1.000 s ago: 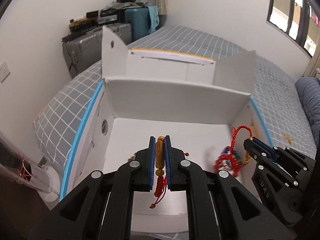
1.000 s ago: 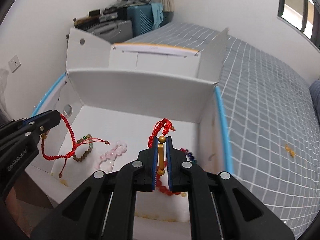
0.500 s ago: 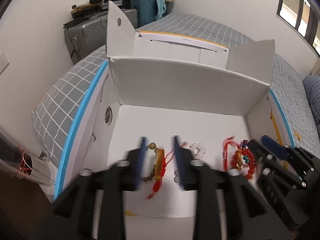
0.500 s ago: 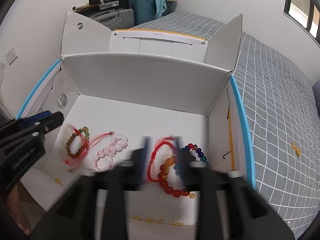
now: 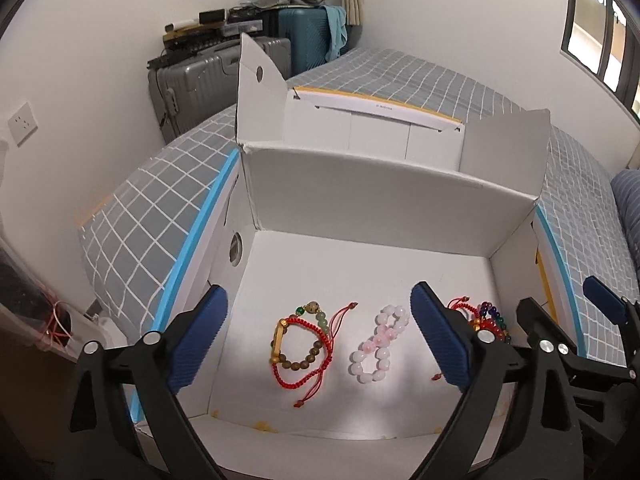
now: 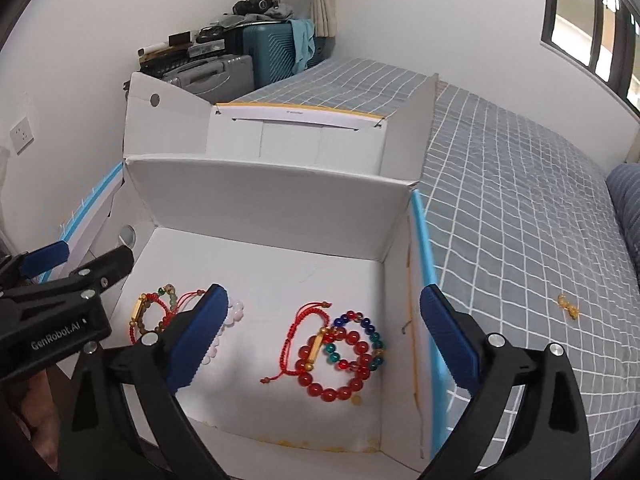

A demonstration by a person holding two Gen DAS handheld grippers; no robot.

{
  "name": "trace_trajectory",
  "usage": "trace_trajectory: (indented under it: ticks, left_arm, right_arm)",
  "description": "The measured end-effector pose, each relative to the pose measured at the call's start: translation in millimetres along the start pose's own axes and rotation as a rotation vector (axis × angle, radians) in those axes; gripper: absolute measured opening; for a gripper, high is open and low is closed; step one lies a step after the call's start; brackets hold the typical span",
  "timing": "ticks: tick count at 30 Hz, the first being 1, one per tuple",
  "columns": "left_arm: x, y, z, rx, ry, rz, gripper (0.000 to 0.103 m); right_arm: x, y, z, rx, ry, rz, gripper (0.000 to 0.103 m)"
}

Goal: Organize jewelry
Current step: 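Move both tools back over the amber and pearl bracelets on the bed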

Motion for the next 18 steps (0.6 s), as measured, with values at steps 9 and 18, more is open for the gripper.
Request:
trace_trajectory:
  ticks: [9, 18]
  left_arm:
    - [-20.0, -33.0, 3.9, 0.026, -0.036, -0.037, 0.097]
    - [-32.6, -89.6, 1.2, 0.073, -0.041, -0.117, 0.097]
  right_arm:
    - [-27.0, -43.6, -3.9, 0.055, -0.019, -0.047, 0.095]
    - [-63.2, -97.5, -28.5, 0.097, -0.01, -0.136, 0.095]
Point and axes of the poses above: each gripper's, at about its wrist camera, not at the fingertips, and x roughly the way its jaws point, y to its left, z to its top, the point moved 3 cm from there along x, roughly the way its jaws point, and after that the axes turned 9 degrees about z, right-handed, at the moved point
